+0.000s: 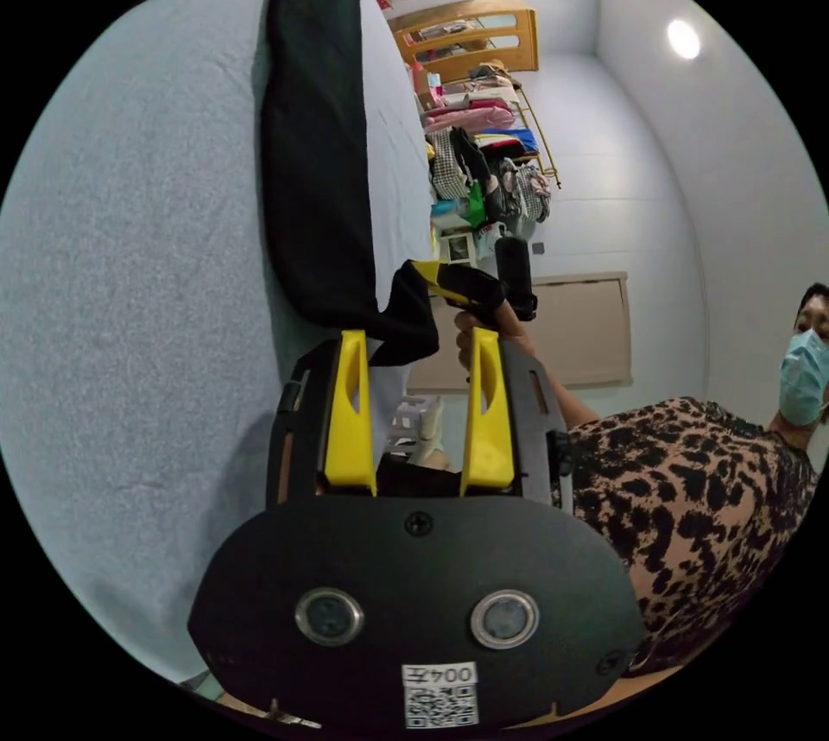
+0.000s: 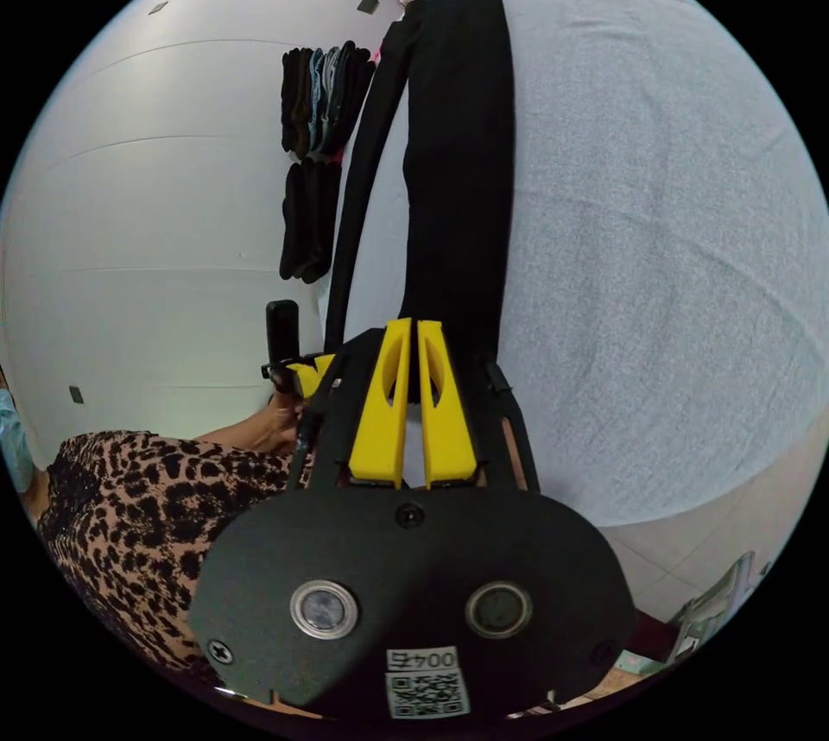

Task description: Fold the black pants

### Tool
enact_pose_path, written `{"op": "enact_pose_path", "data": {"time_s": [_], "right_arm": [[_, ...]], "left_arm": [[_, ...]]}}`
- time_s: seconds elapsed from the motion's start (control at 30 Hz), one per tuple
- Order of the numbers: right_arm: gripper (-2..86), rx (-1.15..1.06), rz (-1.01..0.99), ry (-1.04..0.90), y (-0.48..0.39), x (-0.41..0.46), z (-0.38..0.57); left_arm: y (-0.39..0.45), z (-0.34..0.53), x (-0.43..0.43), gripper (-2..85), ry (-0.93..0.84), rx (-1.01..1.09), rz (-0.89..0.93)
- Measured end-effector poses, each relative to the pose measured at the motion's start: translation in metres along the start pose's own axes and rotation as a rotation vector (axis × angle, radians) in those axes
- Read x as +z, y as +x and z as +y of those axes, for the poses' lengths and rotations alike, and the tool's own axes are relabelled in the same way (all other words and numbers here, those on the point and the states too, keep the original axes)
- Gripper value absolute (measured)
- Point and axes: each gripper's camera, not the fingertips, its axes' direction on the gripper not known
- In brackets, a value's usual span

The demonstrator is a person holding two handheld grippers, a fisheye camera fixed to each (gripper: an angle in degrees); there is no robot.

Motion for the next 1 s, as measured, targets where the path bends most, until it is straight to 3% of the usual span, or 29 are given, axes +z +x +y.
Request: {"op": "enact_pose_path", "data": {"time_s": [0.33, 0.43, 0.63, 0.83, 1.0], "right_arm": [[7.1, 0.059, -0.021, -0.044, 0.008, -0.003, 0.09], [9.7, 0.102, -0.079, -0.011, 0.029, 0.001, 0.082], [12.0, 0.095, -0.098, -0.136, 0.026, 0.054, 0.056], [5.2, 0.108, -0.115, -0.152, 0.018, 0.086, 0.052], [2.7, 0.05, -0.079, -0.115, -0.038, 0.081, 0.05]], "left_arm": [[-0.044, 0.021, -0.004, 11.0, -0.122, -0.151, 0.029], [-0.054, 0.013, -0.011, 10.7, -0.138, -0.154, 0.014], [-0.057, -0.004, -0.028, 7.2, -0.149, -0.13, 0.031], [-0.059, -0.033, -0.048, 2.0, -0.194, -0.089, 0.054], [-0.043, -0.052, -0.073, 1.2, -0.229, -0.1, 0.105]]}}
